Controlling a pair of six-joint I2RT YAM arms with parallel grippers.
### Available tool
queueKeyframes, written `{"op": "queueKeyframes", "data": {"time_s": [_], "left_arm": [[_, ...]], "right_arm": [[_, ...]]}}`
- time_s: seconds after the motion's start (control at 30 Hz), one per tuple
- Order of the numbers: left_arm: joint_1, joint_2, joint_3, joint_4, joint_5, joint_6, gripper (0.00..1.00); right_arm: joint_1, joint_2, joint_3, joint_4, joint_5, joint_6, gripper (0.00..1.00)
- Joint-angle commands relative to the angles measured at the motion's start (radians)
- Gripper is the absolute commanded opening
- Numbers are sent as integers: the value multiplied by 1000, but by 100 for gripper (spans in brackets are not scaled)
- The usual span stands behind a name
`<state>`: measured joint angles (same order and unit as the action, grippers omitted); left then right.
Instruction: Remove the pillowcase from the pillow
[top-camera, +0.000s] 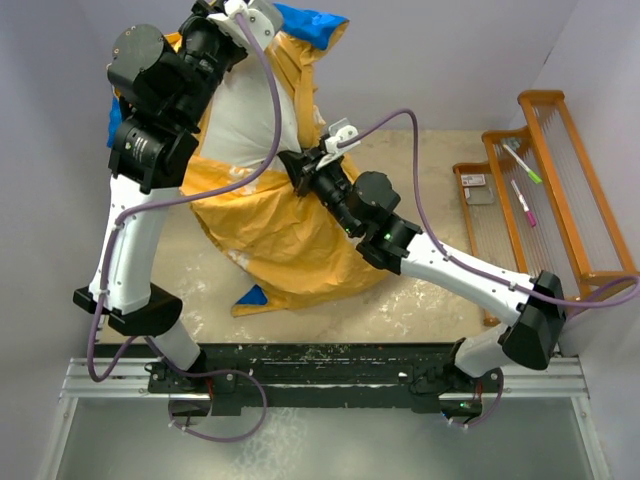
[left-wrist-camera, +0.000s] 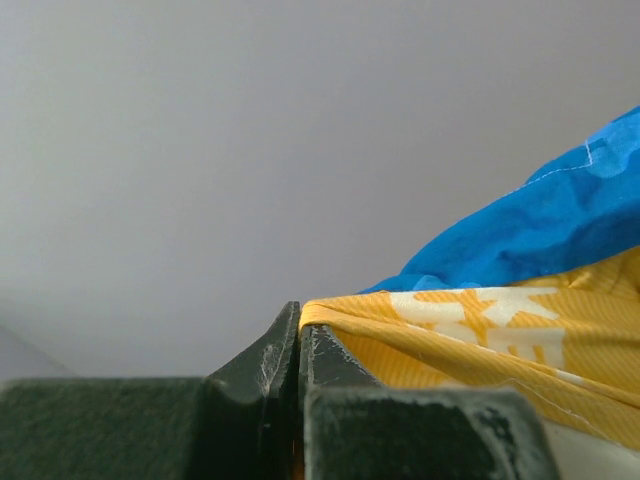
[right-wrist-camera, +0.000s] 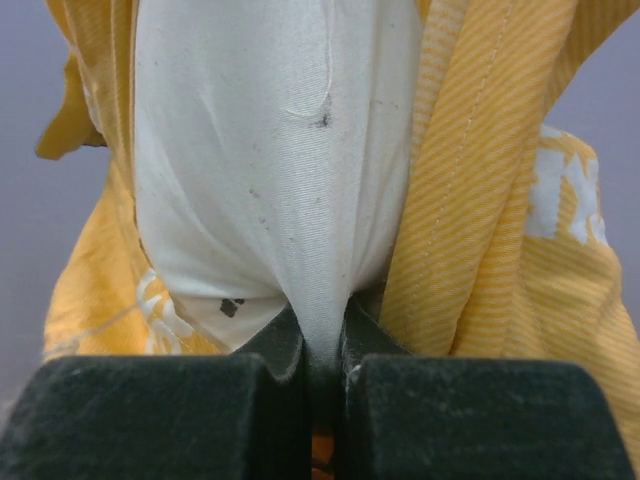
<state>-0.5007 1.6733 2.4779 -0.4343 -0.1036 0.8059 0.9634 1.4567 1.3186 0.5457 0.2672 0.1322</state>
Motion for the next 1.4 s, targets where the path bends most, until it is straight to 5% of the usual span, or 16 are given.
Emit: {"op": "queueKeyframes", "data": {"time_s": [0.0,0.07,0.2,0.4,0.97,1.37], "left_arm": [[19,-72,35,282,-54,-7,0],[19,-86,7,225,-37,-45,0],[0,-115,-38,147,6,-109,0],[-46,-123,-70,112,-2,-103,0],[-113,-132,-76,108,-33,-65,0],[-133,-153,-89,96,-40,-56,0]], "right_arm": [[1,22,-25,46,-66,-99,0],[1,13,-37,20,-77,-102,6],[1,-31,-53,34,-114,-99,52],[1,-81,48,-42,-252,-43,80],[-8,114,474,-279,-165,-91,85],[-17,209,583,-350,208,-270,100]]}}
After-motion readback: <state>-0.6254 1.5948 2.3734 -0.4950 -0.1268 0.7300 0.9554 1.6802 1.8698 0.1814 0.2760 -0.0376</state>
